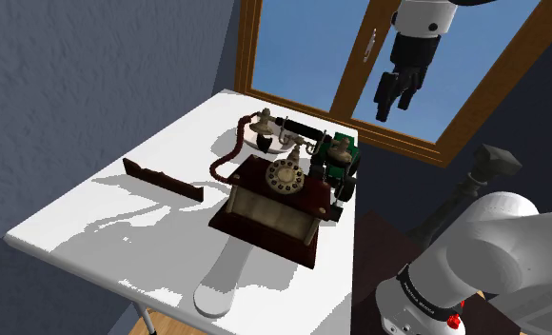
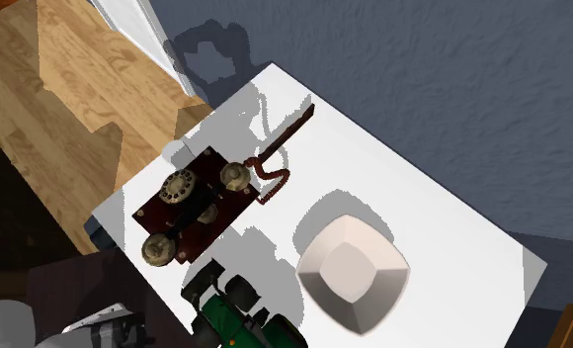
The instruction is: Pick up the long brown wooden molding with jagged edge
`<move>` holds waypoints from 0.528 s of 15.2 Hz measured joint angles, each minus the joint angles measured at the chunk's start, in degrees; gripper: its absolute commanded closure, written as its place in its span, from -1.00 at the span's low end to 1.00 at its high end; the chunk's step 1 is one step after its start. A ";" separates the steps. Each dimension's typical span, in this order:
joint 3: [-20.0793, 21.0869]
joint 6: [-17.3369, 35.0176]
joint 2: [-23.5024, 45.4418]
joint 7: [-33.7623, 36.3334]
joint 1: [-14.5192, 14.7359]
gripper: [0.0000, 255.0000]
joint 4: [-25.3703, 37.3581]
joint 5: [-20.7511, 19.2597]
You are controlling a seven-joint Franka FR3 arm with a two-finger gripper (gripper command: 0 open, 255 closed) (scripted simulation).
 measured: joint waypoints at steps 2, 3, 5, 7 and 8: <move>0.17 0.68 0.84 0.05 0.19 -1.00 0.17 0.20; 0.66 1.72 1.81 0.39 0.59 -1.00 0.06 0.68; 1.65 4.05 4.58 0.92 1.44 -1.00 0.53 1.63; 2.71 6.09 7.51 1.37 2.33 -1.00 1.48 2.54; 3.12 7.16 9.39 1.44 2.68 -1.00 2.35 2.87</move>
